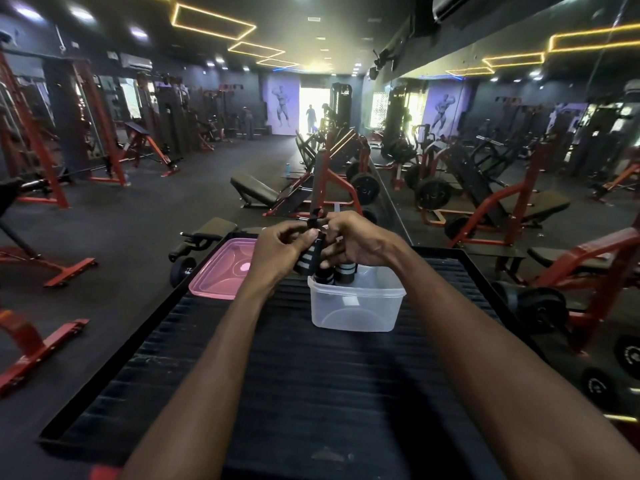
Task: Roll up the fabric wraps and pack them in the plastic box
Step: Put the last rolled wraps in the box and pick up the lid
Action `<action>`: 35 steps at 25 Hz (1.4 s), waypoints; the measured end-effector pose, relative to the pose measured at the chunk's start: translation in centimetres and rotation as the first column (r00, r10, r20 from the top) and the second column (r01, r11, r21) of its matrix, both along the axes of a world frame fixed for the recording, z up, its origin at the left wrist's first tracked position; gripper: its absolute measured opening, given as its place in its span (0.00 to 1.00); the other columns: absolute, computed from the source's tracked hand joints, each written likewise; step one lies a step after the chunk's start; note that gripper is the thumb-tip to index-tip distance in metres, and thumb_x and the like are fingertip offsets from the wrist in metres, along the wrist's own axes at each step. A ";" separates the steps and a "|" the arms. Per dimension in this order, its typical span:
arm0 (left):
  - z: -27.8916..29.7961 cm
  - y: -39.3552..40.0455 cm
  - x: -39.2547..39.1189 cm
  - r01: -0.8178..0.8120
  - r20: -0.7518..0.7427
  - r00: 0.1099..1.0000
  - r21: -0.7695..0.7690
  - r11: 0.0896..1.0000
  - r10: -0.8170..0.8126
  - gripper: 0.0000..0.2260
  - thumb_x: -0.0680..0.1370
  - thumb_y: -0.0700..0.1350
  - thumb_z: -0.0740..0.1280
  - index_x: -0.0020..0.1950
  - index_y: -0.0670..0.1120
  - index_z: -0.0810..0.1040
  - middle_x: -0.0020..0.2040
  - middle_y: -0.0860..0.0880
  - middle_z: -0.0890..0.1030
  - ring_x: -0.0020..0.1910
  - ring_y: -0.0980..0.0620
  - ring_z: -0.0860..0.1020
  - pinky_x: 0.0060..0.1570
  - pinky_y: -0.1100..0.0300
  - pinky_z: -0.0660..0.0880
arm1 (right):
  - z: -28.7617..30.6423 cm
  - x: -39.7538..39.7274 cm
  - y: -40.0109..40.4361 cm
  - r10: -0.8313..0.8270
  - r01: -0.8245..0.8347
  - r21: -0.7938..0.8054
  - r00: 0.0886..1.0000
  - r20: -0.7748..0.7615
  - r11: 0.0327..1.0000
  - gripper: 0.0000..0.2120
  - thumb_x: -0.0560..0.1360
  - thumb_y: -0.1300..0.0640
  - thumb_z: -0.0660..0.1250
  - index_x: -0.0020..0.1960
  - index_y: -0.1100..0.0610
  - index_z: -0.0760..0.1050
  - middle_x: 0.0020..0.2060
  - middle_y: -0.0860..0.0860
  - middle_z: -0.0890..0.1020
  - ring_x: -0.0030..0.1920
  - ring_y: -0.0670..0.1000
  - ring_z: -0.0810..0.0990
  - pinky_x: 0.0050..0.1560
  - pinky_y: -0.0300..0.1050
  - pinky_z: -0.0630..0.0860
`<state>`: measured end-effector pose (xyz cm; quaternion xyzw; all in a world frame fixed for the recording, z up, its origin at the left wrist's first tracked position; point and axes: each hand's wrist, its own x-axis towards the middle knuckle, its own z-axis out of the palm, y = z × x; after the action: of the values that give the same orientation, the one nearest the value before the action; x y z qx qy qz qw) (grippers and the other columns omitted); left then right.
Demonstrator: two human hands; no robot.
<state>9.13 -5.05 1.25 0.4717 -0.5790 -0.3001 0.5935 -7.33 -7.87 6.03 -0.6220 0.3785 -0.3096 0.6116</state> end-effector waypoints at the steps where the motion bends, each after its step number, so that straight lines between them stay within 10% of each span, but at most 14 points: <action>1: -0.1 -0.5 -0.4 -0.016 0.037 0.999 0.005 1.000 0.016 0.07 0.74 0.45 0.75 0.51 0.50 0.84 0.47 0.52 0.86 0.48 0.56 0.83 0.54 0.56 0.79 | -0.1 -0.3 -0.1 0.000 -0.001 -0.038 1.000 -0.023 0.999 0.14 0.71 0.70 0.63 0.57 0.66 0.75 0.42 0.60 0.78 0.36 0.56 0.80 0.44 0.55 0.82; 6: -0.2 -2.4 -1.7 -0.173 0.118 0.978 0.016 0.985 0.170 0.10 0.80 0.49 0.67 0.53 0.44 0.82 0.49 0.49 0.85 0.47 0.51 0.82 0.56 0.51 0.78 | -0.7 -2.0 -1.2 -0.190 0.181 -0.138 0.980 -0.053 0.974 0.15 0.74 0.67 0.72 0.61 0.64 0.76 0.55 0.61 0.83 0.48 0.55 0.86 0.44 0.48 0.84; 11: -2.1 -3.2 -1.1 -0.203 0.199 0.962 0.065 0.977 0.186 0.06 0.80 0.43 0.66 0.50 0.46 0.84 0.50 0.47 0.85 0.51 0.49 0.81 0.53 0.59 0.74 | -2.6 -3.6 -2.8 -0.499 0.399 -0.331 0.805 -0.321 0.855 0.09 0.73 0.60 0.75 0.47 0.59 0.75 0.41 0.56 0.83 0.37 0.52 0.82 0.37 0.44 0.81; 15: -3.8 -3.1 -1.1 -0.199 0.211 0.962 0.091 0.976 0.177 0.07 0.79 0.41 0.66 0.50 0.45 0.84 0.49 0.50 0.85 0.49 0.54 0.80 0.50 0.62 0.71 | -5.2 -3.5 -4.2 -0.567 0.295 -0.517 0.643 -0.515 0.804 0.09 0.69 0.61 0.76 0.39 0.57 0.76 0.36 0.53 0.81 0.40 0.51 0.80 0.37 0.42 0.78; 20: -5.0 -3.6 -1.6 -0.171 0.235 0.962 0.123 0.977 0.139 0.07 0.78 0.39 0.68 0.52 0.45 0.85 0.47 0.51 0.84 0.48 0.54 0.80 0.52 0.62 0.73 | -7.7 -2.1 -6.0 -0.522 0.183 -0.514 0.545 -0.656 0.838 0.15 0.68 0.63 0.75 0.55 0.61 0.80 0.48 0.57 0.84 0.50 0.56 0.83 0.53 0.52 0.83; 35: -6.1 -3.9 -1.8 -0.169 0.281 0.949 0.083 0.982 0.140 0.08 0.78 0.39 0.66 0.53 0.42 0.84 0.48 0.50 0.82 0.46 0.54 0.78 0.45 0.66 0.71 | -8.8 -1.0 -5.9 -0.520 0.239 -0.474 0.548 -0.654 0.848 0.16 0.66 0.59 0.81 0.50 0.62 0.82 0.45 0.58 0.85 0.47 0.57 0.85 0.50 0.54 0.84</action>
<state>7.32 -8.99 -4.82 0.5834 -0.6000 -0.2147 0.5036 -8.30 -13.79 -2.75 -0.6868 0.6696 -0.2030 0.1969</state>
